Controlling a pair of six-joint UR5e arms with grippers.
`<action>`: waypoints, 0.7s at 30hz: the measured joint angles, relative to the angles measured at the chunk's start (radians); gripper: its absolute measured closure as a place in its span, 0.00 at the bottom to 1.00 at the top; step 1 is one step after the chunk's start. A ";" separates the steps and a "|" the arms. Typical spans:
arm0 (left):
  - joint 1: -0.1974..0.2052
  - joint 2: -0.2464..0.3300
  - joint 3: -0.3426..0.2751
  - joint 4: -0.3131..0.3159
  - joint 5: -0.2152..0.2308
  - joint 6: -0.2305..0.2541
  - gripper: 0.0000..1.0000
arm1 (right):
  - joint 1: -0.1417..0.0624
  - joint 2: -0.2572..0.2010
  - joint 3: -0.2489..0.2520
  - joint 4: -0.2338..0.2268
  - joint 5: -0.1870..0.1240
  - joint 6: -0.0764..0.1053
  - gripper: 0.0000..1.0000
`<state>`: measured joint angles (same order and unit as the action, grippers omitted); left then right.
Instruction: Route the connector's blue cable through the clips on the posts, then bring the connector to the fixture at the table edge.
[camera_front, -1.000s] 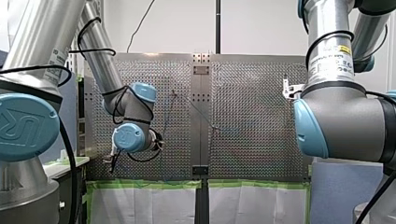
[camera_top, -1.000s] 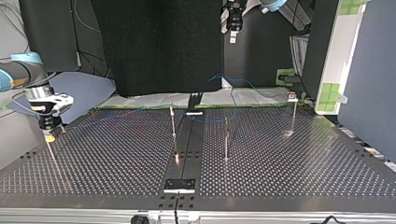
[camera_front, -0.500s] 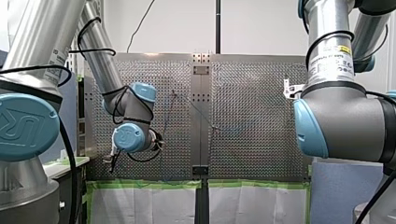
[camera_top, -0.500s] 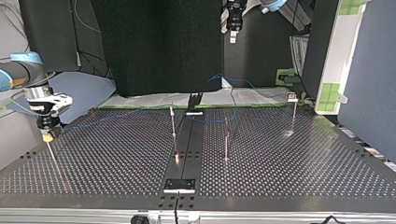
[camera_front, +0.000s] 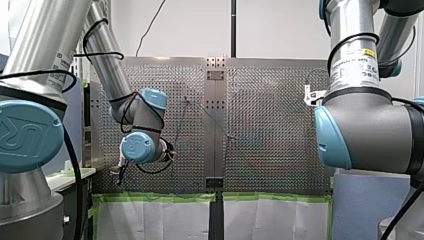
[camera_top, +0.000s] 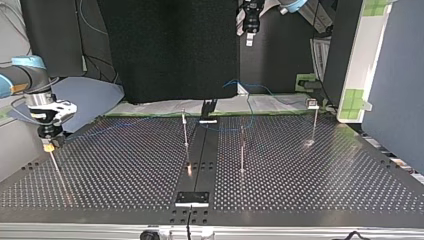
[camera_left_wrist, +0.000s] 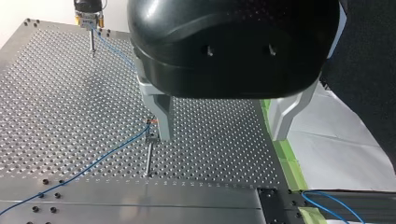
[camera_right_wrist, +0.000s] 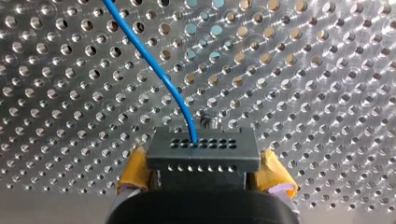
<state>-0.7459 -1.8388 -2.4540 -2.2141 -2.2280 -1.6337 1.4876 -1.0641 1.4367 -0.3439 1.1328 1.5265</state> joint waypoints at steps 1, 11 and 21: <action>0.000 0.000 0.000 0.000 0.000 0.000 0.00 | 0.000 0.000 0.000 0.000 0.001 0.000 0.02; 0.000 0.000 0.000 -0.002 0.000 0.000 0.00 | 0.000 0.000 0.000 0.000 0.036 0.000 0.02; 0.000 0.000 0.000 -0.003 0.000 0.000 0.00 | -0.002 -0.001 0.000 0.000 0.074 0.000 0.02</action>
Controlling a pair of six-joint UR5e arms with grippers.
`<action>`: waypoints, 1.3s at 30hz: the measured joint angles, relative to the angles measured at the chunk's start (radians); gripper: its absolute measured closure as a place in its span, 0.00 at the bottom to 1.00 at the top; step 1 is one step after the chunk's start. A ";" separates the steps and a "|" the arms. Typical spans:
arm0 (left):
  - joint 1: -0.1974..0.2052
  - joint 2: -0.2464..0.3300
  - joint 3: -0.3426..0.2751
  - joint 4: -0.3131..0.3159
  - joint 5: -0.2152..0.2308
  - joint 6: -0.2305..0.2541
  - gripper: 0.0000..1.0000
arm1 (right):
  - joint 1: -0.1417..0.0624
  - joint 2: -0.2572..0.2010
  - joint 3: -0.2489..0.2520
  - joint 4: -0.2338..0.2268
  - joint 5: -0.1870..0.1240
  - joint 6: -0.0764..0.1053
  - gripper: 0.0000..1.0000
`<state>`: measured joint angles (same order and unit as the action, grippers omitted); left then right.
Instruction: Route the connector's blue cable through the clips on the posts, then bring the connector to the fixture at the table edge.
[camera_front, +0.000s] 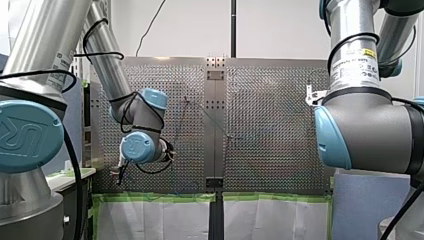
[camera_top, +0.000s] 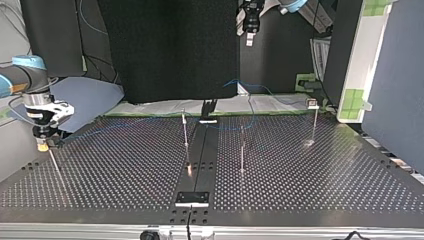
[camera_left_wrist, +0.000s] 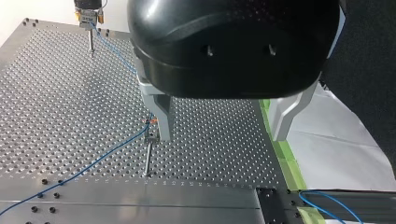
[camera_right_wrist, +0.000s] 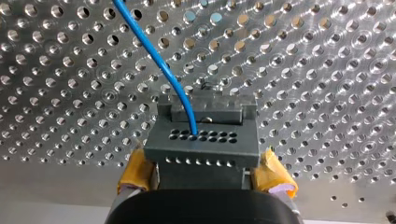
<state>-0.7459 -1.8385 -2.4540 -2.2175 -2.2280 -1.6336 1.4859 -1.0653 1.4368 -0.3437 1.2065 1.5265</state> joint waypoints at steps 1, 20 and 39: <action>0.000 0.000 0.000 0.000 0.000 0.000 0.00 | 0.000 0.000 0.000 0.000 0.001 0.000 0.02; 0.000 -0.001 0.000 -0.001 0.000 0.000 0.00 | -0.004 -0.002 0.000 0.018 0.105 0.006 0.02; -0.002 0.000 0.000 0.009 0.001 -0.001 0.00 | -0.002 -0.062 0.067 0.028 0.267 0.091 0.02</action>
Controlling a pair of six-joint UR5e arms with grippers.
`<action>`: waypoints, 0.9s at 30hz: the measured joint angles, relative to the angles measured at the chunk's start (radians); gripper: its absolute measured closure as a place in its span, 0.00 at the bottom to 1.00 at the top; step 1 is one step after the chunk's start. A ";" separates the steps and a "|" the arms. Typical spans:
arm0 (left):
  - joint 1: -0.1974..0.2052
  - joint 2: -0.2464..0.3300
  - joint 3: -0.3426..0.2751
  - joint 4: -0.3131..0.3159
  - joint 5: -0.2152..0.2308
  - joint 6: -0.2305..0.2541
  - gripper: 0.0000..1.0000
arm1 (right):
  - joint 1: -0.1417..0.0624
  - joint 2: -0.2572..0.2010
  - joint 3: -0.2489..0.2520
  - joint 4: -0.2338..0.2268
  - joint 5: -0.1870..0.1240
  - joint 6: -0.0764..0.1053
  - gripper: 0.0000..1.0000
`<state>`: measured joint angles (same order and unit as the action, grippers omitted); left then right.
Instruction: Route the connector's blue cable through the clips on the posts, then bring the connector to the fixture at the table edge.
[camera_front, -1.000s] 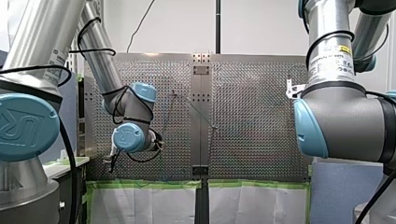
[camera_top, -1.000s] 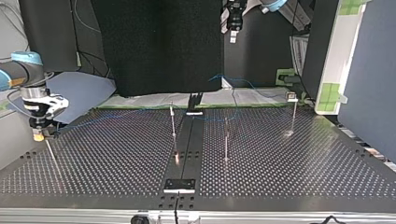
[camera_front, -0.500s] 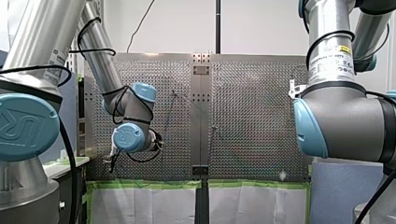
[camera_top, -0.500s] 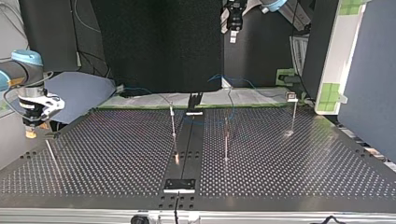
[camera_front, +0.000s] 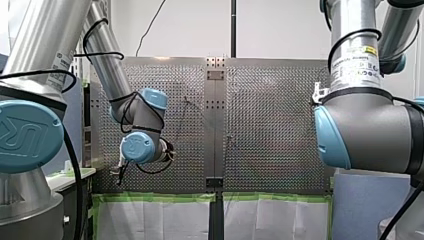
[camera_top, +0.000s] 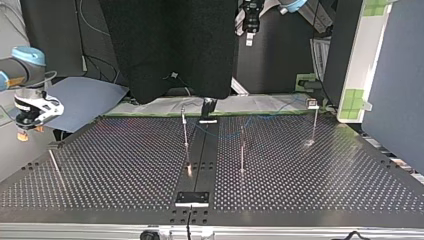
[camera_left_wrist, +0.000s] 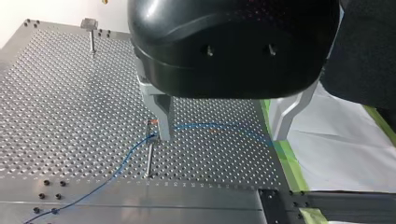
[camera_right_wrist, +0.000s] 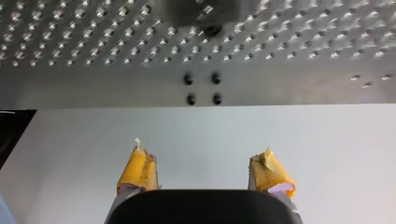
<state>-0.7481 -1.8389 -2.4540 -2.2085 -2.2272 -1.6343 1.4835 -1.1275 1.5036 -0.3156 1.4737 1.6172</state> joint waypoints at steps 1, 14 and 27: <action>0.000 0.000 0.000 0.006 0.001 0.000 0.00 | 0.007 -0.008 0.008 -0.008 0.008 -0.005 0.02; 0.002 0.000 0.035 0.035 -0.001 -0.068 0.00 | 0.112 -0.114 0.114 -0.114 0.115 -0.107 0.02; -0.003 0.001 0.102 0.014 0.001 -0.082 0.00 | 0.224 -0.053 0.171 -0.143 0.226 -0.163 0.02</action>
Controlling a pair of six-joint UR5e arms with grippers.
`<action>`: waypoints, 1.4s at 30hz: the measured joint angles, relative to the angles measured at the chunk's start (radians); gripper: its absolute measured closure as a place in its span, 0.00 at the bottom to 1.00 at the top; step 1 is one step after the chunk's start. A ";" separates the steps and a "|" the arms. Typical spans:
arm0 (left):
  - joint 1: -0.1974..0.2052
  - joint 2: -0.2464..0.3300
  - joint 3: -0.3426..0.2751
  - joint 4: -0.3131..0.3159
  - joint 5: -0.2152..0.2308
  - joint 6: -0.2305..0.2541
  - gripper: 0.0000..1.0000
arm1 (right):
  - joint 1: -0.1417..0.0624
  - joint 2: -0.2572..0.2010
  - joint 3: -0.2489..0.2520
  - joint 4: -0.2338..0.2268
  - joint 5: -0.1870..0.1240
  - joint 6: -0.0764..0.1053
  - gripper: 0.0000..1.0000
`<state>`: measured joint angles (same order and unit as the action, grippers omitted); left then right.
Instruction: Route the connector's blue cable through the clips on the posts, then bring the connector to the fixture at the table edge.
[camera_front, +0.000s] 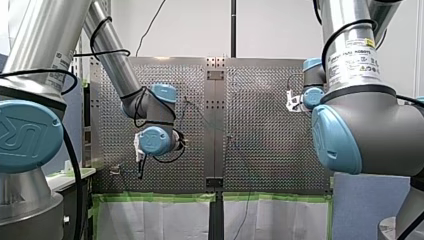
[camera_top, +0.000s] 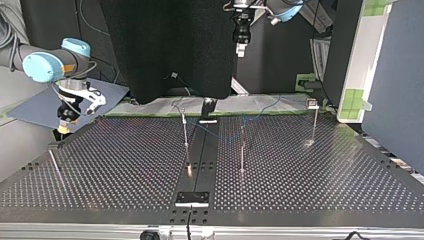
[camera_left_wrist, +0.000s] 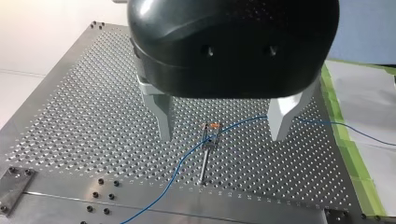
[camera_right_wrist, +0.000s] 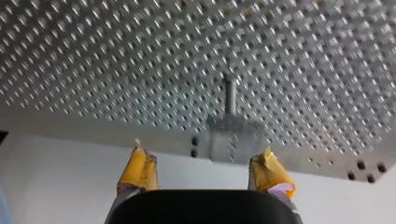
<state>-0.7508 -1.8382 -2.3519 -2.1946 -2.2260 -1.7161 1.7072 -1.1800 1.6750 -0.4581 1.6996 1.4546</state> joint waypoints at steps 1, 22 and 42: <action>0.000 0.000 0.002 0.000 -0.001 0.000 0.00 | 0.011 0.011 -0.009 -0.001 0.011 0.007 0.02; 0.002 0.000 0.022 0.006 -0.008 -0.021 0.00 | 0.199 0.192 -0.100 0.068 0.199 0.079 0.02; 0.005 0.000 0.046 0.001 -0.114 -0.016 0.00 | 0.357 0.202 -0.100 0.068 0.357 0.116 0.02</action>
<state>-0.7458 -1.8382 -2.3056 -2.1932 -2.3397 -1.7324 2.0643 -0.9781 1.5749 -0.3904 2.0570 1.5706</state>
